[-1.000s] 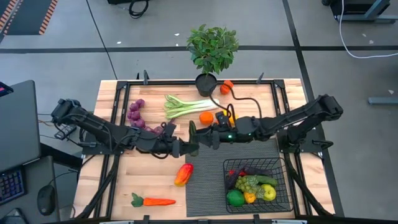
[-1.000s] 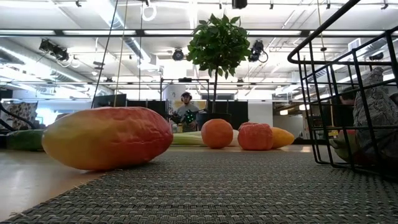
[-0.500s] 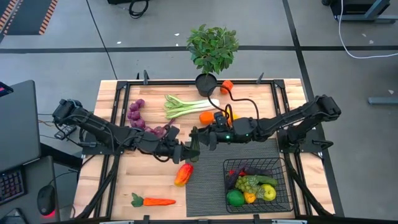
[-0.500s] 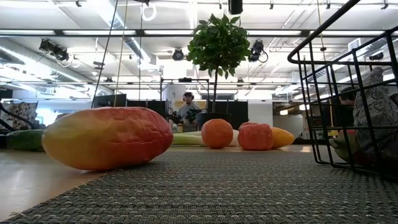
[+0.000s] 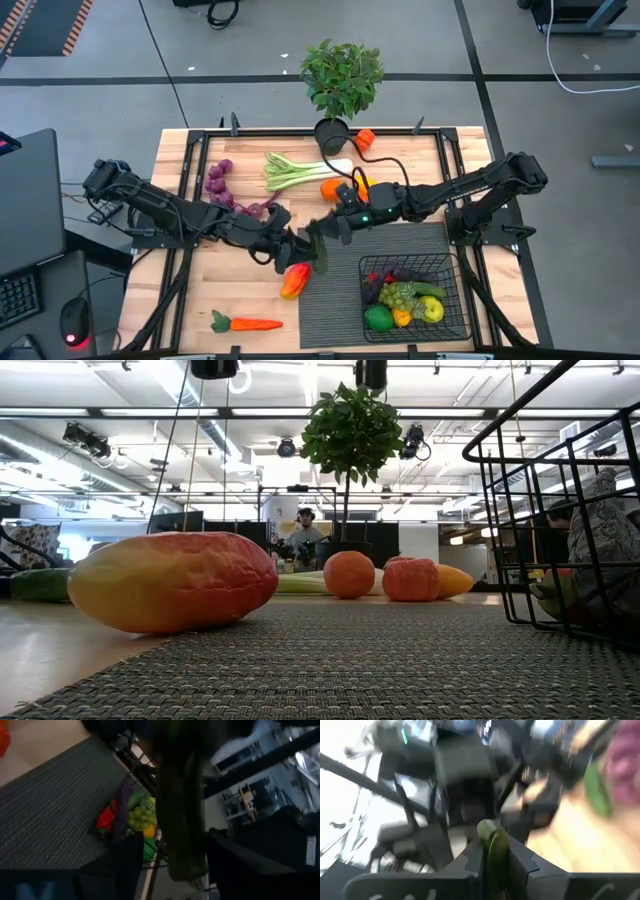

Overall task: Build produce basket
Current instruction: Put the green chili pepper into the black wire basket, then put the orange mango into the black wire basket

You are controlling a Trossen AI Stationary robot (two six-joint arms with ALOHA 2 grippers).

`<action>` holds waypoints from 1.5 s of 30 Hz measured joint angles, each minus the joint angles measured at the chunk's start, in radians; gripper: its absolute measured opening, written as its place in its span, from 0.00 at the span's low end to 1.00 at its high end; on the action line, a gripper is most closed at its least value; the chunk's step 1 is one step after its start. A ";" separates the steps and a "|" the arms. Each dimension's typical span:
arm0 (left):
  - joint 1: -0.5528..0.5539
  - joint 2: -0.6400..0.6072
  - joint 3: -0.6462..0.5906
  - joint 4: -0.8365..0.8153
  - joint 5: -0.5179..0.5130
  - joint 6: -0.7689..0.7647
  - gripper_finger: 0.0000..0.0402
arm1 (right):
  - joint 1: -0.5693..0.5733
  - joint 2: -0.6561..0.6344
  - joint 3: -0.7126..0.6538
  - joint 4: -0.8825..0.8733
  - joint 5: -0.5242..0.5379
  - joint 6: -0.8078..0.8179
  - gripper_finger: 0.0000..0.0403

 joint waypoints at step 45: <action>-0.114 0.119 0.100 -0.461 0.056 -0.057 0.49 | 0.422 -0.218 0.000 -1.426 -0.037 0.261 0.46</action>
